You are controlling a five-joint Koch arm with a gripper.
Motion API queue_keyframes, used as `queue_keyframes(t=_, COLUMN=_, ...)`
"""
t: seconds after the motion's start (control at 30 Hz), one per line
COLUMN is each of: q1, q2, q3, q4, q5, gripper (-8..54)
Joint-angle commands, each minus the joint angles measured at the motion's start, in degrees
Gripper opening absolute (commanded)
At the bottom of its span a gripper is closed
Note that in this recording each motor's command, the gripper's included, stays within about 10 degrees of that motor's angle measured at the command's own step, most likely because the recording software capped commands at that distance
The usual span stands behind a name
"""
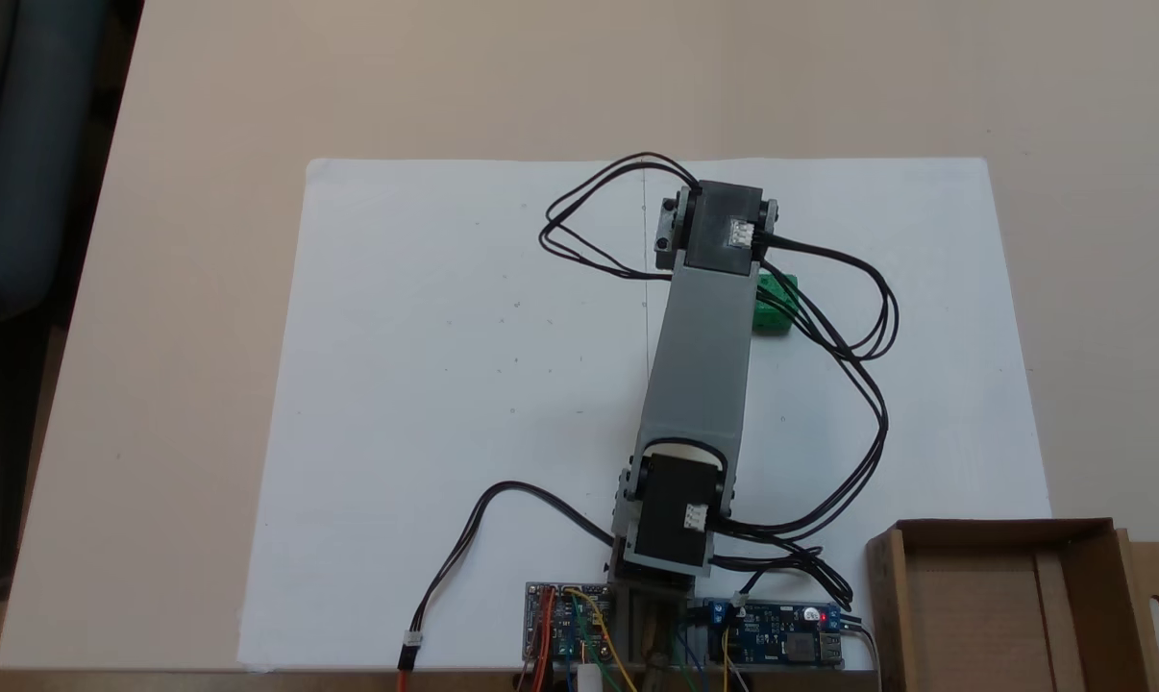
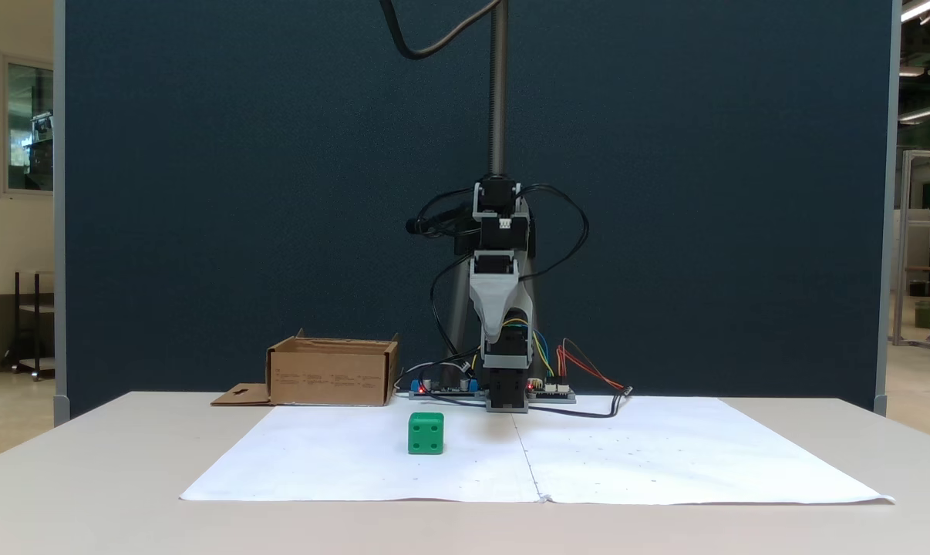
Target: Grasp a green dice and put it in the bin.
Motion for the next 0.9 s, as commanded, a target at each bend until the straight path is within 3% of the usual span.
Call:
queue_keyframes(t=0.0, q1=2.5, q2=0.4, q3=-3.7, q4=-0.8, q5=-4.9, gripper=44.1)
queue_keyframes(t=0.53, q1=16.2, q2=-13.4, q3=-16.3, q4=-2.3, q5=-12.0, gripper=43.9)
queue_keyframes(t=0.87, q1=20.8, q2=-16.5, q3=-16.5, q4=-4.2, q5=-20.1, gripper=44.2)
